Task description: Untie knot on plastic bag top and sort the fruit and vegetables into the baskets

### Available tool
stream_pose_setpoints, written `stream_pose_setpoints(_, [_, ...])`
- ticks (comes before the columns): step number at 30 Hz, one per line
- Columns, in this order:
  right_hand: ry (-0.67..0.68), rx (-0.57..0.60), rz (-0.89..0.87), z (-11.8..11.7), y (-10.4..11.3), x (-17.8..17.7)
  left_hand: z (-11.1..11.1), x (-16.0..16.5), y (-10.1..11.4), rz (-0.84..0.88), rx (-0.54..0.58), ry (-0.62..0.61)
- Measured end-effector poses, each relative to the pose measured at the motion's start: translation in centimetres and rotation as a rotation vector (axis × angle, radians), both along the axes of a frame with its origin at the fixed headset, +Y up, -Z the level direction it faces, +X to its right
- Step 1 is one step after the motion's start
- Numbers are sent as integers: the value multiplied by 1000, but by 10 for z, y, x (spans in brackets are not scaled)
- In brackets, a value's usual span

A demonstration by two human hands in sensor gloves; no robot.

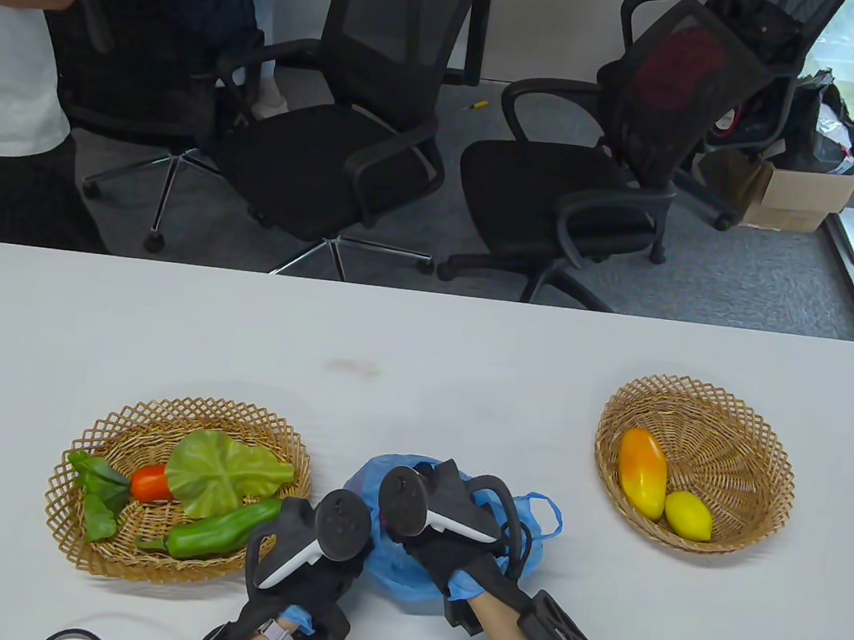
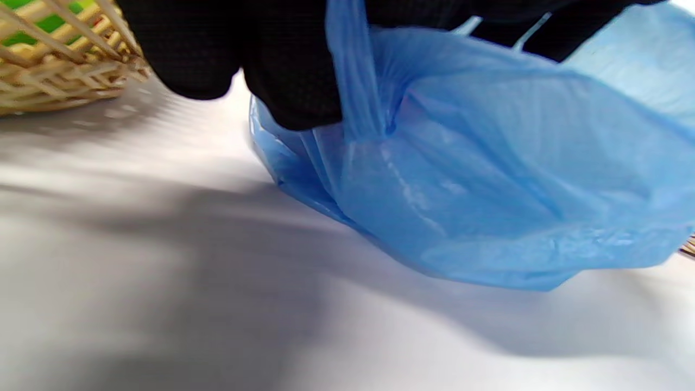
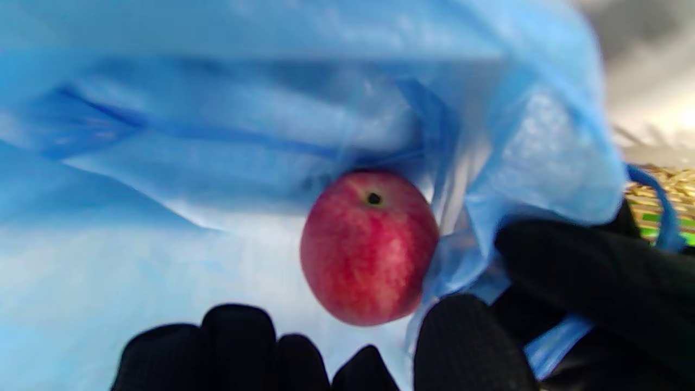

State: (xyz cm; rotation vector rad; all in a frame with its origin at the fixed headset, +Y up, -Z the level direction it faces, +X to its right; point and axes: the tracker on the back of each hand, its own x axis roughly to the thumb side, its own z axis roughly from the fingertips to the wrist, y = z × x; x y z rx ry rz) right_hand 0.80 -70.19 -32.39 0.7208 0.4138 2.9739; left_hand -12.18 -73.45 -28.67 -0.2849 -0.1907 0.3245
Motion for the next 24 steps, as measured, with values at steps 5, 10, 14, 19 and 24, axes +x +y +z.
stream_pose_setpoints(5, [26, -19, -21, -8, -5, -12, -2, -3, -1, 7, -13, 15])
stream_pose_setpoints(10, [49, -84, 3, -20, -18, -15, -4, -6, -3, 5, -15, 24])
stream_pose_setpoints(14, [42, -108, -57, -27, -24, -16, -4, -6, -4, -1, -15, 25])
stream_pose_setpoints(19, [36, -129, -79, -32, -25, -19, -5, -8, -4, 1, -18, 38])
stream_pose_setpoints(24, [23, -114, -59, -38, -28, -23, -8, -12, -5, 17, -28, 53])
